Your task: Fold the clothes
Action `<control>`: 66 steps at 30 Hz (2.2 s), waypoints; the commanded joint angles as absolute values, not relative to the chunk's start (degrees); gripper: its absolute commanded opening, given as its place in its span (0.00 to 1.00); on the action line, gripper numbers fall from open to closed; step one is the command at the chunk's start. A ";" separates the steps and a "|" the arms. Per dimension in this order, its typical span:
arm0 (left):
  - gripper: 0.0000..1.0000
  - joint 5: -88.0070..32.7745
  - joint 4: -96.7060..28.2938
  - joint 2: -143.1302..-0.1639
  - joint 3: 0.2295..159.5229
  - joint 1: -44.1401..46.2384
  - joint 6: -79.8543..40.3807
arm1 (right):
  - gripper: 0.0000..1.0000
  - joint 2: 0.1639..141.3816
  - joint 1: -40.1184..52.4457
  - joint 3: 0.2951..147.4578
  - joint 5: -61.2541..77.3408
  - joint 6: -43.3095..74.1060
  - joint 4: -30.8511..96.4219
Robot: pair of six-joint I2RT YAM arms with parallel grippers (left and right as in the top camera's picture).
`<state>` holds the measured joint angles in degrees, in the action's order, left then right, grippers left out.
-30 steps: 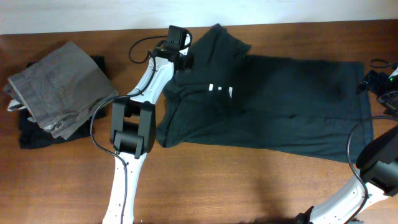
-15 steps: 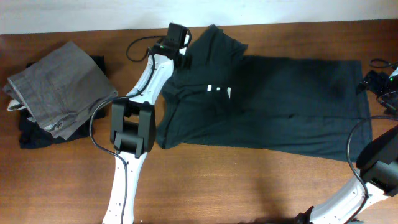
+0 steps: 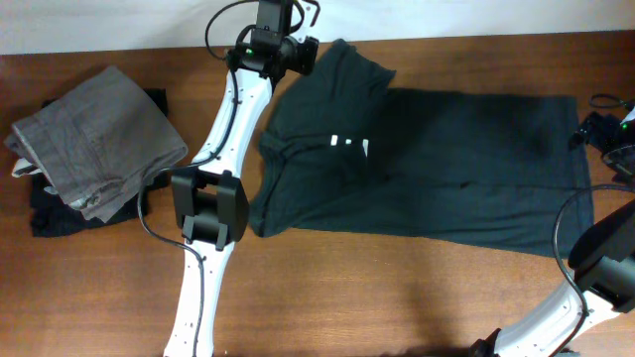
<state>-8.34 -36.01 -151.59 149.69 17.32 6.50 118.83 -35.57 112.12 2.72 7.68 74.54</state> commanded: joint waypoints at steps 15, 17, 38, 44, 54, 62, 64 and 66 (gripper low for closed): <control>0.43 -7.18 -25.76 -164.18 149.95 19.77 7.86 | 0.99 118.41 -35.20 111.92 2.81 7.75 74.37; 0.43 -6.17 -25.71 -165.07 149.95 19.77 7.84 | 0.99 118.41 -35.20 111.92 2.81 7.75 74.39; 0.40 5.58 -42.54 -166.60 149.95 18.85 7.84 | 0.99 118.43 -35.20 111.92 2.81 7.75 74.39; 0.39 6.35 -46.30 -166.21 151.20 18.68 7.81 | 0.99 118.41 -35.20 111.92 2.81 7.75 74.39; 0.49 4.60 -52.97 -162.71 163.50 18.57 6.02 | 0.99 118.41 -35.20 111.92 2.81 7.75 74.39; 0.53 -2.92 -45.52 -164.05 163.98 17.98 5.04 | 0.99 118.41 -35.20 111.92 2.81 7.75 74.39; 0.53 -2.85 -43.51 -165.05 163.98 17.98 4.58 | 0.99 118.41 -35.20 111.92 2.81 7.73 74.39; 0.53 -2.85 -41.54 -166.21 163.98 18.13 4.58 | 0.99 118.41 -35.20 111.92 2.81 7.75 74.39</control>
